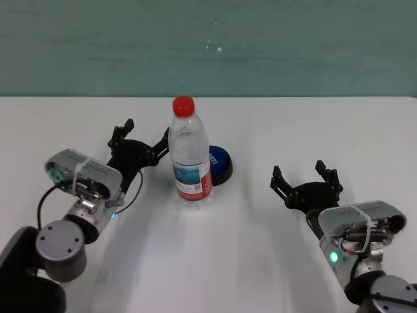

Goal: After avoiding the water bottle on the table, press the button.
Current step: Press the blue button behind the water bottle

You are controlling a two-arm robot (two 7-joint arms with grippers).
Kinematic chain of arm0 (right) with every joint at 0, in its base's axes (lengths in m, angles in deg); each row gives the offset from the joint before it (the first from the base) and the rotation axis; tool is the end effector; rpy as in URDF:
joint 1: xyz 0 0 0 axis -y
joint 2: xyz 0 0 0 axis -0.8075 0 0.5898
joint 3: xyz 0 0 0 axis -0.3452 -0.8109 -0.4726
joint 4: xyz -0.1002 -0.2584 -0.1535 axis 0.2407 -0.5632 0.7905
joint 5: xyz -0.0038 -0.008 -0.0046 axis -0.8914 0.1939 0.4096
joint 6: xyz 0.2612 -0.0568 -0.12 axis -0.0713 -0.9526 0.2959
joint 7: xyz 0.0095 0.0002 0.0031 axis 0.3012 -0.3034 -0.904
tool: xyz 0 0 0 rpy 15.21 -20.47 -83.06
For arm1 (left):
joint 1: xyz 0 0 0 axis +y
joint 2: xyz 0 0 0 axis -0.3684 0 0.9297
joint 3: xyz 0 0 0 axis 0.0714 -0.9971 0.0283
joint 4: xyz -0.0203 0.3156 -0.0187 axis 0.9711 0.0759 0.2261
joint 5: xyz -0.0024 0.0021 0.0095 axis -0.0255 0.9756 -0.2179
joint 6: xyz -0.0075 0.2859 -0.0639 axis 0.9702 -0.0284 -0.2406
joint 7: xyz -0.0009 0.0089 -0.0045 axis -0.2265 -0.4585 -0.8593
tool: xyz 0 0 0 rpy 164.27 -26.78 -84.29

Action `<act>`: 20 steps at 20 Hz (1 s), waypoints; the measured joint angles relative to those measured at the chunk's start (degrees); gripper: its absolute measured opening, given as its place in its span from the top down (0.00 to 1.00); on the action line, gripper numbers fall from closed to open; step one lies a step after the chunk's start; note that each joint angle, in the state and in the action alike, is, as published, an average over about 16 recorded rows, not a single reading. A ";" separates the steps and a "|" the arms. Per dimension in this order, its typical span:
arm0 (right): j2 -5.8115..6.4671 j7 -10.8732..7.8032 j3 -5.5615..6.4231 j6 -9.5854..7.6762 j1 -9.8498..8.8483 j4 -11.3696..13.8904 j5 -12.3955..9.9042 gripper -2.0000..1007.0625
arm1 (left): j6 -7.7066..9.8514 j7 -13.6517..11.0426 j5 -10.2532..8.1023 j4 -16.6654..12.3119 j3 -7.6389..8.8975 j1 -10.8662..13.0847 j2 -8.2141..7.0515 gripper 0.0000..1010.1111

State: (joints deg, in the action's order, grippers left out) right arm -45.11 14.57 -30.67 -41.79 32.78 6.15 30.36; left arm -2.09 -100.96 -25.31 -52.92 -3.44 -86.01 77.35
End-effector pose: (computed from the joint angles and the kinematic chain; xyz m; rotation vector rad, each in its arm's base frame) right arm 0.2835 0.0310 -0.3328 0.0398 0.0388 -1.3662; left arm 0.3993 0.0079 -0.3542 0.0940 -0.2658 1.1895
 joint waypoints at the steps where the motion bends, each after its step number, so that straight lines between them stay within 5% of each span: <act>1: 0.00 0.00 0.00 0.00 0.00 0.00 0.00 0.00 | -0.03 0.02 0.02 0.11 0.00 -0.07 0.03 0.00; 20: 0.00 0.00 0.00 0.00 0.00 0.00 0.00 0.00 | 0.27 0.77 0.31 1.59 0.73 -0.87 0.25 0.00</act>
State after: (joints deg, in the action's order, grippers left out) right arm -45.11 14.57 -30.67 -41.79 32.78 6.15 30.36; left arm -1.82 -100.19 -25.00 -51.33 -2.71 -86.88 77.61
